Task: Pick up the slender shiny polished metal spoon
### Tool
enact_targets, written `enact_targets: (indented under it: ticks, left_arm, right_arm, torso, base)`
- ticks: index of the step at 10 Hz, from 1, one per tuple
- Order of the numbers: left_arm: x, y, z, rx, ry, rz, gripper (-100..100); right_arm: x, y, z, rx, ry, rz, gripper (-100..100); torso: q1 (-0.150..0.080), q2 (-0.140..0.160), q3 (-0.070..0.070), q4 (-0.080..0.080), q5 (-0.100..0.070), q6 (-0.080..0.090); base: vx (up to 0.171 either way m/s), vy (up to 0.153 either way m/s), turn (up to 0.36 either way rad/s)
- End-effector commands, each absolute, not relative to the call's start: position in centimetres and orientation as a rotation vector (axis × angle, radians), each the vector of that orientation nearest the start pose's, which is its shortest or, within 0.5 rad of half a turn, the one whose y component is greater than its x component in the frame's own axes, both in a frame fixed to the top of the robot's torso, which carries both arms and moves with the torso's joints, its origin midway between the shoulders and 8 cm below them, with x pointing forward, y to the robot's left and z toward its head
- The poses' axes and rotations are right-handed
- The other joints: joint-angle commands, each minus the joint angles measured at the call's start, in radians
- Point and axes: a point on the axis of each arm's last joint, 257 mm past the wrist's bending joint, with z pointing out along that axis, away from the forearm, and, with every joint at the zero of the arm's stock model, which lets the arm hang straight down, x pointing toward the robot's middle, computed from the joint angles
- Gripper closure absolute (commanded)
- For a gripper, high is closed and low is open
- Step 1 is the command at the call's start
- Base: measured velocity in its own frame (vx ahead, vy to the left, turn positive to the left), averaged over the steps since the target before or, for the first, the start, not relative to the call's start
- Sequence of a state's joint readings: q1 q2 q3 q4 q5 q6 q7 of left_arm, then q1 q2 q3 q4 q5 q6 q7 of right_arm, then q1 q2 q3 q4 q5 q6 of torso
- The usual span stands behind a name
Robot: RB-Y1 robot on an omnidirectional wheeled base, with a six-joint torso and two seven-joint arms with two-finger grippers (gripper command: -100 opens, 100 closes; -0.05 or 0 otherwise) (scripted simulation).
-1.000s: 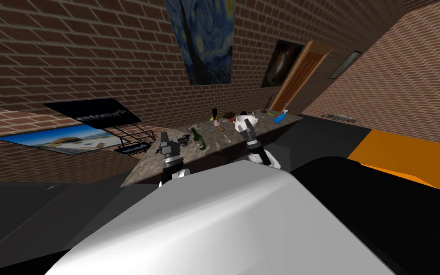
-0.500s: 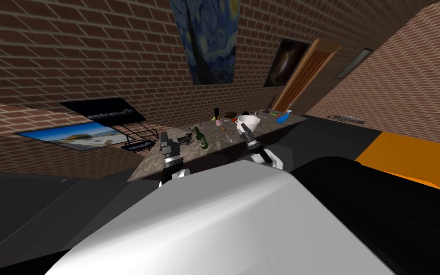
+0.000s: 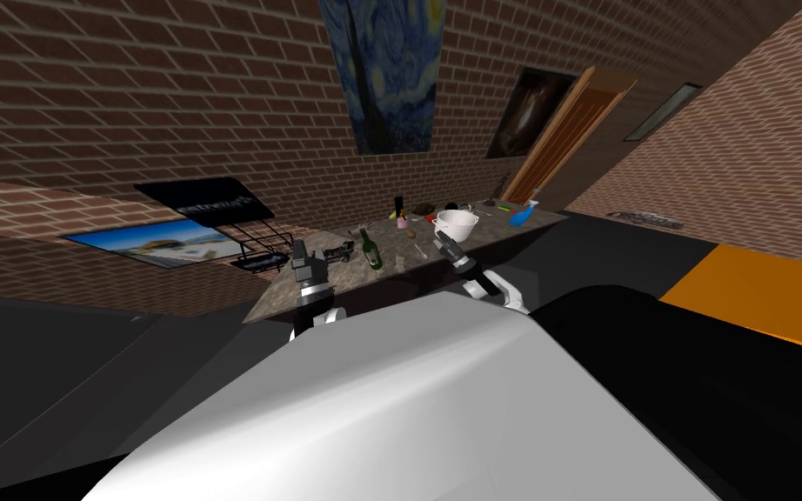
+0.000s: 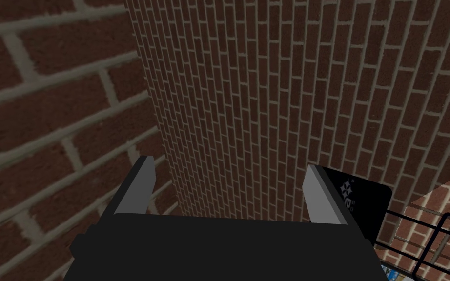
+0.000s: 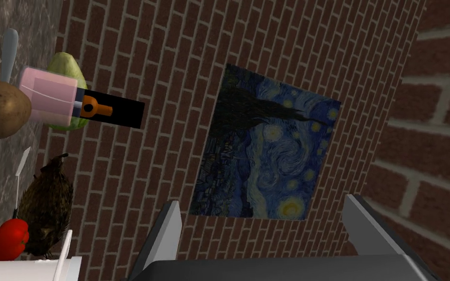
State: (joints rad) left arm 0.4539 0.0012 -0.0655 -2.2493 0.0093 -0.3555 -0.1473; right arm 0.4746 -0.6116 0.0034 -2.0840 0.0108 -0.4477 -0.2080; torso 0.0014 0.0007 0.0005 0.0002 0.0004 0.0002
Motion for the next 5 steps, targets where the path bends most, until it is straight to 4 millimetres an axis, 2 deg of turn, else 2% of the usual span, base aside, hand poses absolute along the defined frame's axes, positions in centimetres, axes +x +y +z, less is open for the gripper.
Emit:
enact_targets:
  ticks: [1,2,3,4,5]
  left_arm:
    - [37.9,25.6,-0.3,-0.71,0.75,-1.226,0]
    - [37.9,25.6,-0.3,-0.71,0.75,-1.226,0]
    - [37.9,25.6,-0.3,-0.71,0.75,-1.226,0]
    - [37.9,25.6,-0.3,-0.71,0.75,-1.226,0]
    - [37.9,25.6,-0.3,-0.71,0.75,-1.225,0]
  right_arm:
    - [39.0,-27.3,-9.5,0.492,1.315,1.28,-100]
    - [39.0,-27.3,-9.6,0.481,1.326,1.275,-100]
    - [39.3,-28.2,-11.3,0.482,1.382,1.234,-100]
    - [39.3,-28.2,-11.3,0.47,1.395,1.229,-100]
    - [39.6,-29.2,-13.0,0.47,1.451,1.184,-100]
  torso:
    - [0.0,0.0,0.0,0.0,0.0,0.0]
    - [0.0,0.0,0.0,0.0,0.0,0.0]
    - [0.0,0.0,0.0,0.0,0.0,0.0]
    - [0.001,0.0,0.0,0.0,0.0,0.0]
    - [0.0,0.0,0.0,0.0,0.0,0.0]
  base:
    - [-0.011,0.035,0.073]
    - [-0.009,0.029,0.042]
    - [-0.011,0.037,0.104]
    - [-0.006,0.031,0.038]
    - [-0.005,0.033,0.081]
